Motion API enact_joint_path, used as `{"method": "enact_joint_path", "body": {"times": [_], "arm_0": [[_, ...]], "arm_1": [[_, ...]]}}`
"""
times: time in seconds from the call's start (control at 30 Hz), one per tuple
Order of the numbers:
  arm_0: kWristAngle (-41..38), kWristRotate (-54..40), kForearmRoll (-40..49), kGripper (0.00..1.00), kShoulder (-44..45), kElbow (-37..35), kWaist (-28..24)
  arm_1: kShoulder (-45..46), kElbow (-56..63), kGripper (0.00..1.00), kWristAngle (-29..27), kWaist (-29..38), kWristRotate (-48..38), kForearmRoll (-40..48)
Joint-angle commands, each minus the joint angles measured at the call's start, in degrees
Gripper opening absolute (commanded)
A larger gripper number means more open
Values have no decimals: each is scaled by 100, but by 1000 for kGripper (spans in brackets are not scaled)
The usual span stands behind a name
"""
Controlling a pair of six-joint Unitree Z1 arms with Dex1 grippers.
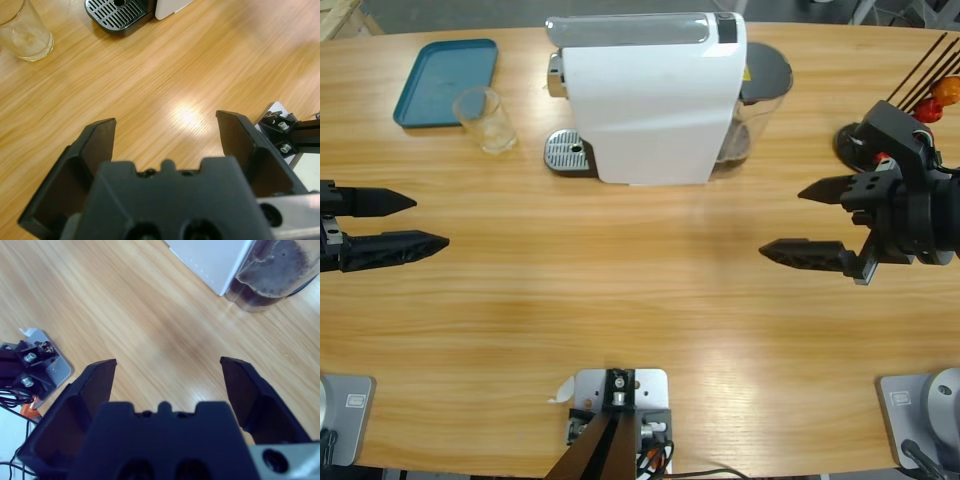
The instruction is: Pour coffee
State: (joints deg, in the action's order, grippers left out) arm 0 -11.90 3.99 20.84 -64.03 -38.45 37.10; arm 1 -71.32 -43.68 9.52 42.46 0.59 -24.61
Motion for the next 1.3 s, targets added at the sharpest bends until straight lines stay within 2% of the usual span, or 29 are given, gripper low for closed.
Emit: {"method": "enact_joint_path", "body": {"times": [0.03,0.2,0.37,0.5,0.6,0.7,0.83,0.9,1.1,1.23,1.3], "arm_0": [[-17,40,-54,867,-124,91,51],[137,260,23,869,168,-74,51],[366,678,-263,867,219,-110,51],[870,631,-288,871,242,-113,51],[888,798,-724,872,184,-178,51],[243,1335,-1524,872,-22,-261,-47],[-1030,2429,-3021,872,-626,-268,-480],[-1512,2847,-3494,868,-883,-268,-724],[-3090,3385,-3804,862,-1773,-256,-1865],[-3609,3652,-4276,852,-2383,-389,-2032],[-3990,3881,-4600,809,-2776,-633,-2032]], "arm_1": [[21,128,922,-126,61,-68,35],[179,175,922,-142,61,-76,35],[236,212,922,-126,61,-78,88],[216,210,922,-117,61,-78,88],[215,210,922,-120,61,-85,88],[202,210,918,-126,61,-85,88],[157,203,913,-119,61,-94,79],[130,202,910,-117,61,-94,79],[142,202,896,-126,61,-94,79],[162,210,894,-126,61,-103,79],[160,210,890,-126,61,-103,79]]}}
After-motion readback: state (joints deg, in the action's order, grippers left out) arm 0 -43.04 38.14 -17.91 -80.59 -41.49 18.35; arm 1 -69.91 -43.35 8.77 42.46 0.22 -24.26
